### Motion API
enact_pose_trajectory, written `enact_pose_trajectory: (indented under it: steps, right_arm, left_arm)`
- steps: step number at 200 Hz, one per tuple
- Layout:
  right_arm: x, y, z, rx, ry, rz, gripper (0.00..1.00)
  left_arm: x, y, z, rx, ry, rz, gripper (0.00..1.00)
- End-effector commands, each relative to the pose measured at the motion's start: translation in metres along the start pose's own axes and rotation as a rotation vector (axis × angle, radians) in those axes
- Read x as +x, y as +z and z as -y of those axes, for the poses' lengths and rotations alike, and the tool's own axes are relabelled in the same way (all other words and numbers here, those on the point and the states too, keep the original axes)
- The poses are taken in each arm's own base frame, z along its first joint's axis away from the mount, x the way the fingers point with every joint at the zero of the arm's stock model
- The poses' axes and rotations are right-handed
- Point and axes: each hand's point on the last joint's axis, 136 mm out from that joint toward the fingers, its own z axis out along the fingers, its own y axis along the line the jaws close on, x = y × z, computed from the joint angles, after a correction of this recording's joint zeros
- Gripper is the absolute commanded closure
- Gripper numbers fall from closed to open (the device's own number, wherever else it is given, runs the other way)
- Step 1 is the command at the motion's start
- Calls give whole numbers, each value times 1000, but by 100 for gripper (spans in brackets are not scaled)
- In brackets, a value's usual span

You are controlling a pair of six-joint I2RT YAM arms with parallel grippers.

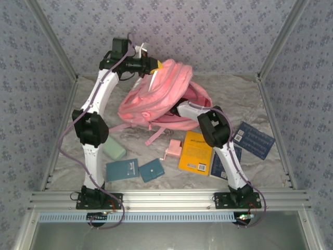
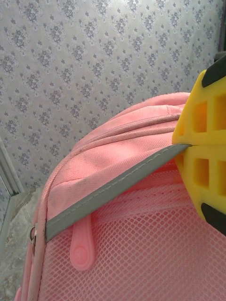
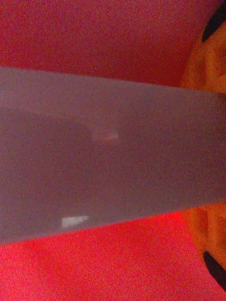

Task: Pack the student bag

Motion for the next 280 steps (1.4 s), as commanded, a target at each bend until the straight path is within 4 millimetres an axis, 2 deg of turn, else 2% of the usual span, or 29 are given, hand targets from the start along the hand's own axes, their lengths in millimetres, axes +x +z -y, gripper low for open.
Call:
enact_pose_trajectory:
  steps: [1, 16, 26, 38, 45, 50, 57, 89, 110, 155, 188, 212, 226, 255, 280]
  right_arm:
    - [28, 19, -34, -81, -46, -68, 65]
    - [35, 21, -36, -78, -65, -82, 48]
    - [35, 18, -37, -69, -90, -71, 42]
    - [29, 9, -38, -61, -114, -51, 35]
    - [24, 3, -41, -70, -126, -35, 29]
    - [21, -1, -44, -79, -136, -26, 21]
    - [18, -6, -43, -75, -148, -19, 18]
    - [0, -45, -48, -36, -237, 51, 16]
    - [-8, -70, -46, 15, -285, 76, 17]
    - [-13, -128, -23, 182, -383, 151, 18]
    - [-17, -185, -21, 280, -507, 212, 20]
    - [-27, -227, -5, 465, -574, 324, 22]
    - [-22, -246, 0, 555, -608, 364, 20]
    - [-8, -281, 11, 710, -683, 330, 16]
    - [23, -299, 12, 723, -750, 230, 14]
  left_arm:
    - [-11, -15, 48, 124, 164, 14, 100]
    - [-14, -16, 46, 125, 162, 18, 100]
    - [-16, -18, 46, 125, 160, 25, 100]
    - [-20, -23, 46, 121, 160, 39, 100]
    - [-22, -27, 46, 120, 160, 46, 100]
    - [-23, -30, 47, 120, 160, 52, 100]
    - [-25, -33, 46, 118, 159, 60, 100]
    - [-37, -52, 43, 111, 149, 103, 100]
    - [-39, -58, 41, 104, 146, 114, 100]
    - [-37, -56, 32, 81, 135, 110, 100]
    - [-37, -52, 19, 38, 119, 113, 100]
    - [-34, -43, 18, 15, 126, 103, 100]
    - [-30, -36, 19, 12, 136, 87, 100]
    - [-24, -26, 15, -29, 150, 73, 100]
    - [-19, -21, 10, -64, 149, 60, 100]
